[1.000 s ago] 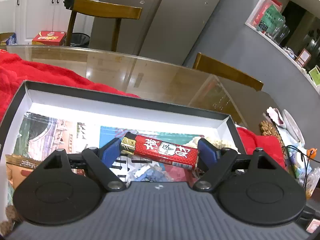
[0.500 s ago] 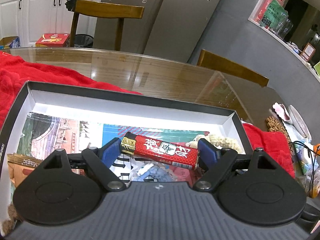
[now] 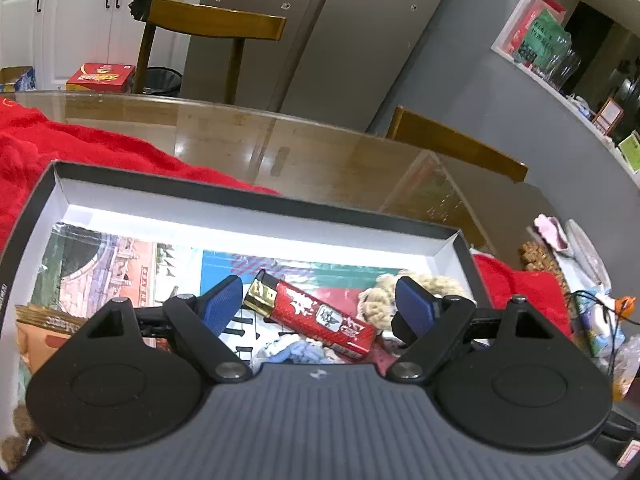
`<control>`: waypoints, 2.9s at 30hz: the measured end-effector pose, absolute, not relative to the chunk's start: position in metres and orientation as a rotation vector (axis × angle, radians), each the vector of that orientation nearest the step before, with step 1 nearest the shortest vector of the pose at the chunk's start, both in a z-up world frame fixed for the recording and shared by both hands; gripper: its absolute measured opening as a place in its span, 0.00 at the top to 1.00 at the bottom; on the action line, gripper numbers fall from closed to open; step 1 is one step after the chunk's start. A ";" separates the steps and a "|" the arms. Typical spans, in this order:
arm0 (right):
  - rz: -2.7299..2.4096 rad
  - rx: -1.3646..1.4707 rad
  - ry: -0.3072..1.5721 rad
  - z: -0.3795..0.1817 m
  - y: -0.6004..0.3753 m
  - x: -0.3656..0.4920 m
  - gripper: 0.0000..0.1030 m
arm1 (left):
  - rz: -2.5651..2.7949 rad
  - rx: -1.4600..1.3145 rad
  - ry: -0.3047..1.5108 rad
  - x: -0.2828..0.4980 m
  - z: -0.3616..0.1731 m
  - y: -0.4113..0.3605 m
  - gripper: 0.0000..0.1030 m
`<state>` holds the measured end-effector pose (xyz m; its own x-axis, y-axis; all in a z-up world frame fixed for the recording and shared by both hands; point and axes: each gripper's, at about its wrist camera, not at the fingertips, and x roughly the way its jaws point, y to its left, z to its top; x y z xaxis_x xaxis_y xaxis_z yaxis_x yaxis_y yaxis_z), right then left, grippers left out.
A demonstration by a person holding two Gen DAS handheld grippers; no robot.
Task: Organize objects
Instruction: 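Open left tool to drop the snack stick while right tool drops the scrunchie in the box, then move both tools back from the box toward the blue clip and purple lighter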
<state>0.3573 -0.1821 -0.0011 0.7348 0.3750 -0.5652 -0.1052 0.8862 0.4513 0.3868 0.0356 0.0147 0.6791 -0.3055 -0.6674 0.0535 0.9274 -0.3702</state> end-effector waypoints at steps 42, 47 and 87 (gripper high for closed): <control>0.415 0.295 0.247 0.097 -0.189 0.169 0.00 | -0.278 -0.109 0.311 0.084 0.157 0.085 0.12; 0.394 0.192 0.271 0.066 -0.175 0.162 0.00 | -0.291 -0.061 0.391 0.077 0.108 0.081 0.12; 0.385 0.289 0.507 0.015 -0.185 0.192 0.00 | -0.170 -0.100 0.636 0.166 -0.020 0.057 0.23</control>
<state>0.1916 -0.1848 0.0155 0.8058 0.4243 -0.4131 -0.2837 0.8890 0.3595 0.1662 0.0567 -0.0205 0.7910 -0.1887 -0.5821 0.1277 0.9812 -0.1446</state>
